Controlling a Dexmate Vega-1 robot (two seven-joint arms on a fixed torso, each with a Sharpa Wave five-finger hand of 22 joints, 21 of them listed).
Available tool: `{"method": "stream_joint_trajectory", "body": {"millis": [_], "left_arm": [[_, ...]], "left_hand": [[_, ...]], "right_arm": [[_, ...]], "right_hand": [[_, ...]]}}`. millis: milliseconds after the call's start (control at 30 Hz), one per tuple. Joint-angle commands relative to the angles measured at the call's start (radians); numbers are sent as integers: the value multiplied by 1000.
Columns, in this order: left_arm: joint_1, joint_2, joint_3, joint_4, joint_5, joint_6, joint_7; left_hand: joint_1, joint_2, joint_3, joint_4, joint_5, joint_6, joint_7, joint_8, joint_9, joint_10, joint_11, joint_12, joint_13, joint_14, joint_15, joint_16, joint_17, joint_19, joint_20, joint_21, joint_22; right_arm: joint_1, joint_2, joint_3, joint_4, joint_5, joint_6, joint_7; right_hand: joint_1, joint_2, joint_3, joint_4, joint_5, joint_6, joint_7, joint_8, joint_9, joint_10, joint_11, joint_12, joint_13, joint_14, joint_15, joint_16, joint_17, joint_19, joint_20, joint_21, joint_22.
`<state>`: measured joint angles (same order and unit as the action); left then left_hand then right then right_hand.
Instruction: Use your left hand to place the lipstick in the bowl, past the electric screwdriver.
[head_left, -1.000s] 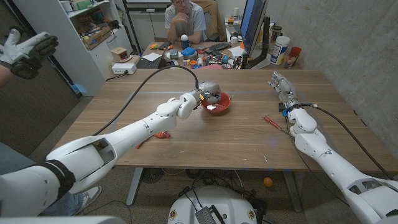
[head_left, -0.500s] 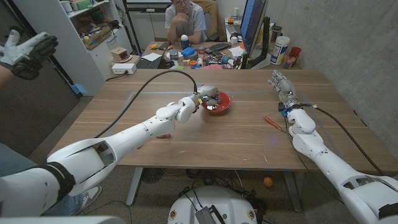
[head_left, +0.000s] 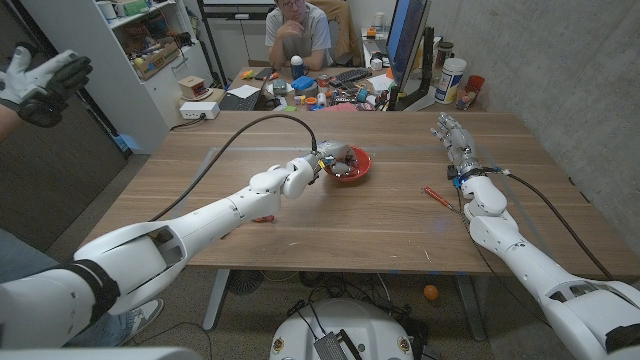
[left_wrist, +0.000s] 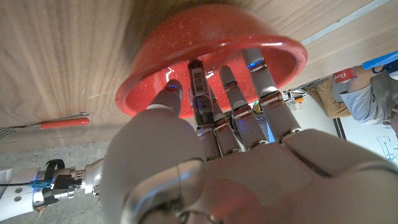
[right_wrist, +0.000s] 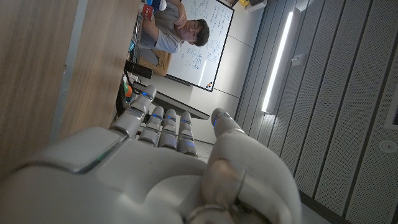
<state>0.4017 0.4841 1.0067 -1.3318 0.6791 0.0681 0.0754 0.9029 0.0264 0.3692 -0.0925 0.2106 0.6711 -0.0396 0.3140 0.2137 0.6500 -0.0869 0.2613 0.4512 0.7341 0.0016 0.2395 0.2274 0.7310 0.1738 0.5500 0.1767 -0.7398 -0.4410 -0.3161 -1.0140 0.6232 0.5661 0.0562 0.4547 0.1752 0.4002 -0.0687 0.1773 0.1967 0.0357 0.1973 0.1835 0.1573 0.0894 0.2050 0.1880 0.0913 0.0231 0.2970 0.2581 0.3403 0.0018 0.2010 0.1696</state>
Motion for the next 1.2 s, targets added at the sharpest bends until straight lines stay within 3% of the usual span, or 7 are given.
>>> {"method": "stream_joint_trajectory", "body": {"millis": [33,833,1200], "left_arm": [[0,14,-12,-28,-13,1,-30],[20,73,-81,-162,5,35,-33],[67,115,-178,-257,-44,47,16]], "left_hand": [[-18,-2,-7,4,-2,-8,2,-7,-1,-9,5,-7,3,-17,10,-8,1,-27,14,-13,3],[-43,8,-4,5,-3,-3,9,-15,-2,-6,10,-8,5,-20,14,-14,-4,-57,28,-36,4],[-46,10,-3,0,-3,-3,10,-19,-2,-9,12,-10,6,-27,19,-16,-5,-71,37,-45,4]], "right_arm": [[0,-3,-5,-12,-1,-8,2],[-44,-47,-6,-141,-31,-53,-48],[-72,-76,-10,-235,-65,-88,-88]], "right_hand": [[-1,-2,-5,0,0,6,-2,5,5,12,2,6,5,14,1,10,2,4,1,4,4],[-3,-9,-11,-1,0,9,-5,3,6,17,2,5,5,22,3,11,3,11,19,4,4],[-5,-11,-13,-2,0,9,-5,2,6,18,5,4,5,21,5,10,3,6,19,1,4]]}}
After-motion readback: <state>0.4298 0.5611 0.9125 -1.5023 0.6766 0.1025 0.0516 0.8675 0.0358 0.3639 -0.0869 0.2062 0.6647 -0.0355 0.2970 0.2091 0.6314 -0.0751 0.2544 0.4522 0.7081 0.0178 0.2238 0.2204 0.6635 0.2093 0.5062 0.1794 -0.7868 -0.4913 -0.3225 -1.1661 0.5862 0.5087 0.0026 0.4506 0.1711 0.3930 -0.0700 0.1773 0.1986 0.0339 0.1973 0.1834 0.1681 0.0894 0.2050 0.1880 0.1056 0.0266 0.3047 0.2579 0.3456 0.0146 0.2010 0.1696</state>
